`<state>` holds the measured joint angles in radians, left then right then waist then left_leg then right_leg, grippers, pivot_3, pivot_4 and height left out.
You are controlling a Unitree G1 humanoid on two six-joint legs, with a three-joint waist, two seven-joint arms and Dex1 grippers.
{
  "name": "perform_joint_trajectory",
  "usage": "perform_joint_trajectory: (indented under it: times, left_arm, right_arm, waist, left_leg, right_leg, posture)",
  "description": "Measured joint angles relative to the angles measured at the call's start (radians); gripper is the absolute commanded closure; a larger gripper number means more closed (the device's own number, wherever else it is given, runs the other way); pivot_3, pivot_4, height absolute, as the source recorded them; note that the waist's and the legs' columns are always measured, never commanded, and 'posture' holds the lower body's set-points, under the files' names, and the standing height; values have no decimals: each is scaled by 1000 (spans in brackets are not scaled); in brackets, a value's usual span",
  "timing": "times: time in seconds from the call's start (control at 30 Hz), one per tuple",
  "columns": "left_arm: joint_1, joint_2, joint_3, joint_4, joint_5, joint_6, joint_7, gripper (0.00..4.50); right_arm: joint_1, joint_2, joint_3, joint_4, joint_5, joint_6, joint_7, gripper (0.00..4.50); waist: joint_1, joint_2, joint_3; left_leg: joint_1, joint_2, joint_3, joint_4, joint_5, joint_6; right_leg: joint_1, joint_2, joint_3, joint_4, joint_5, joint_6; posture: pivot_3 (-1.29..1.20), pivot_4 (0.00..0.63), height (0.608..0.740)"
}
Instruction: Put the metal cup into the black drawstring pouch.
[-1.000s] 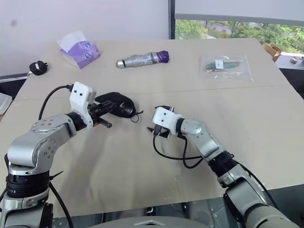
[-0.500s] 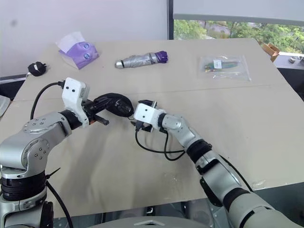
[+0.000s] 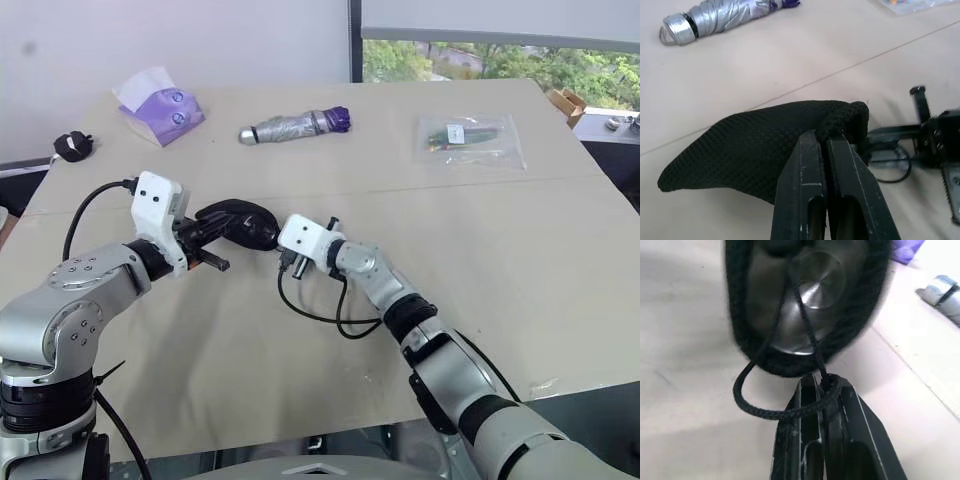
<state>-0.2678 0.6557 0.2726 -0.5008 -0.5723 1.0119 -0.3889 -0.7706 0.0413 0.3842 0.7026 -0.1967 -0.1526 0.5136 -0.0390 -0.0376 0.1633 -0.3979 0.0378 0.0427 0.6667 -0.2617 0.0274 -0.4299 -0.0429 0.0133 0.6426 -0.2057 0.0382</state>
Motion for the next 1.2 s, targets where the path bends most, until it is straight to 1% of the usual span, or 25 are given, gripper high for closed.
perform_joint_trajectory:
  times: [0.17,0.33,0.43,0.47,0.5,0.57,0.6,0.67,0.77,0.83,0.9,0.93,1.13,1.2]
  left_arm:
    - [7,-8,-7,0,1,-8,1,4500]
    - [7,-36,-47,0,-3,-55,-12,4500]
    - [11,-53,-44,-14,-60,-73,-59,3541]
    - [20,-53,-30,-29,-103,-71,-87,3184]
    - [23,-53,-25,-50,-142,-68,-111,2609]
    - [14,-53,-25,-71,-172,-67,-121,1638]
    - [-12,-51,-30,-58,-172,-73,-126,1638]
    - [-88,-17,-49,-4,-142,-121,-159,1638]
    - [-164,2,-117,58,-82,-206,-222,1638]
    - [-240,-25,-210,164,-13,-278,-259,1638]
    - [-277,-42,-254,229,26,-321,-282,1638]
    - [-323,-66,-290,292,59,-364,-303,1638]
    - [-453,-164,-355,433,120,-477,-365,1638]
    - [-459,-190,-365,449,126,-496,-388,1638]
  right_arm:
    - [45,-79,-2,-196,-2,115,49,4472]
    - [65,-211,-2,-437,-10,239,120,4472]
    - [63,-291,-10,-531,-29,274,133,4500]
    - [55,-329,-18,-549,-42,285,135,4500]
    - [43,-369,-31,-566,-57,291,137,4500]
    - [7,-417,-49,-591,-76,296,144,4500]
    - [-18,-443,-52,-622,-81,300,157,4500]
    - [-81,-475,-69,-706,-79,307,188,4500]
    - [-121,-498,-99,-798,-57,344,223,4500]
    - [-120,-506,-101,-824,-45,373,248,4500]
    - [-120,-507,-99,-836,-37,391,262,4500]
    - [-123,-507,-99,-848,-30,409,269,4500]
    - [-146,-505,-101,-877,-7,458,286,4500]
    - [-150,-506,-101,-886,-3,474,286,4500]
  waist:
    - [0,0,0]
    - [3,0,0]
    - [4,0,0]
    - [4,0,0]
    - [4,0,0]
    - [4,1,1]
    - [5,1,1]
    - [4,1,1]
    - [7,1,0]
    - [18,1,0]
    - [25,1,0]
    - [26,1,0]
    - [28,1,0]
    - [25,1,0]
  left_leg:
    - [0,0,0,0,0,0]
    - [-1,-1,0,0,0,1]
    - [-1,-1,1,0,0,1]
    - [-1,-1,1,0,0,1]
    - [-1,-1,1,0,0,1]
    - [-1,-1,2,0,0,1]
    - [-1,-1,2,1,0,1]
    - [0,-1,2,1,0,1]
    - [1,-1,2,0,0,1]
    - [0,-2,3,1,0,2]
    - [-2,-2,5,2,-1,2]
    - [-2,-2,5,2,-1,2]
    - [-3,-2,6,2,-1,2]
    - [-3,-2,5,2,-1,2]
  right_leg:
    - [0,-1,0,0,0,0]
    - [0,0,-1,0,0,0]
    - [0,0,-1,-1,0,0]
    - [0,0,-1,-1,0,0]
    - [-1,0,-1,-1,0,0]
    - [-1,3,-1,-1,0,0]
    - [-1,6,0,-1,0,0]
    - [-1,10,0,-1,0,0]
    - [0,10,0,-1,0,0]
    - [0,10,1,-1,0,0]
    - [0,10,2,-2,0,0]
    - [-1,10,2,-2,0,0]
    - [-1,10,1,-3,0,0]
    - [-1,11,1,-3,0,1]
  posture:
    - [0,150,740]
    - [0,150,740]
    - [0,150,740]
    - [0,150,740]
    - [0,150,740]
    - [0,150,740]
    - [0,150,740]
    - [0,150,740]
    - [0,150,740]
    - [0,150,740]
    - [0,150,740]
    - [0,150,740]
    - [0,150,740]
    - [0,150,740]
